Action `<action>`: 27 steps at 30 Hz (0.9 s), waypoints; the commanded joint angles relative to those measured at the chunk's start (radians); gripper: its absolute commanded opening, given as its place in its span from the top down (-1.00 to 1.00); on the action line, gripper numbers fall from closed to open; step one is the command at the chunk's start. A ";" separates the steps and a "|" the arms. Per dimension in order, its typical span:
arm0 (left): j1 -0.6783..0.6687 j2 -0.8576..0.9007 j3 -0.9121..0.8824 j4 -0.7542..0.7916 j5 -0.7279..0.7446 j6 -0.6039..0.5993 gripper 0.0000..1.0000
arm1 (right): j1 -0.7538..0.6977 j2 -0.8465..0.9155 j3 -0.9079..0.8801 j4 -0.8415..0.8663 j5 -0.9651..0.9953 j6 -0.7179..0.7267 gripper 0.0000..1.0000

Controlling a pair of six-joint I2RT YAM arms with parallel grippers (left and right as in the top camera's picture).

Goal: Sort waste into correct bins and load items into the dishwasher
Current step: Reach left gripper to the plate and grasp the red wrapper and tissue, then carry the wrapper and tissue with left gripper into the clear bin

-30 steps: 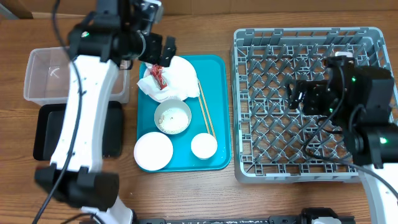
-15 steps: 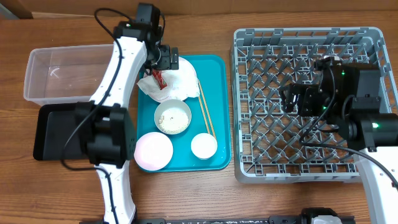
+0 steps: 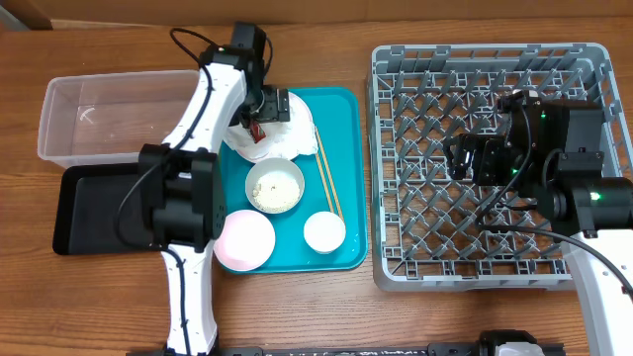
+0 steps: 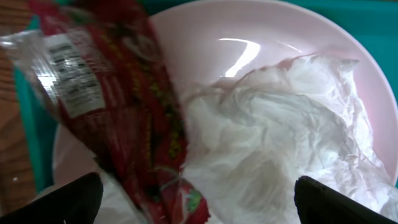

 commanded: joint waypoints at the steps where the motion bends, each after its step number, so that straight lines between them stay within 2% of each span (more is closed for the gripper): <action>1: -0.023 0.047 0.019 0.010 -0.012 0.002 -1.00 | -0.003 -0.002 0.020 0.003 -0.011 -0.007 -1.00; 6: -0.026 0.098 0.018 0.010 -0.012 0.001 -0.96 | -0.003 -0.002 0.020 0.003 -0.011 -0.007 -1.00; 9: -0.026 0.120 0.018 0.009 -0.012 0.001 -0.70 | -0.003 -0.002 0.020 0.003 -0.011 -0.007 -1.00; 10: -0.026 0.122 0.018 0.009 -0.012 0.001 -0.50 | -0.003 -0.002 0.020 0.003 -0.011 -0.007 -1.00; 11: -0.026 0.123 0.018 0.009 -0.012 0.001 -0.09 | -0.003 -0.002 0.020 0.003 -0.011 -0.007 -1.00; 12: -0.026 0.123 0.018 0.009 -0.012 0.001 0.45 | -0.003 -0.002 0.020 0.003 -0.011 -0.006 -1.00; 13: -0.026 0.123 0.018 0.009 -0.012 0.001 0.84 | -0.003 -0.002 0.020 0.003 -0.011 -0.006 -1.00; 14: -0.026 0.122 0.019 0.008 -0.011 0.001 0.92 | -0.003 -0.002 0.020 0.003 -0.011 -0.007 -1.00; 20: -0.024 0.106 0.105 -0.086 -0.004 0.001 0.92 | -0.003 -0.002 0.020 0.001 -0.012 -0.006 -1.00; 27: 0.042 0.055 0.476 -0.337 0.027 -0.007 0.92 | -0.003 -0.002 0.020 -0.001 -0.012 -0.006 -1.00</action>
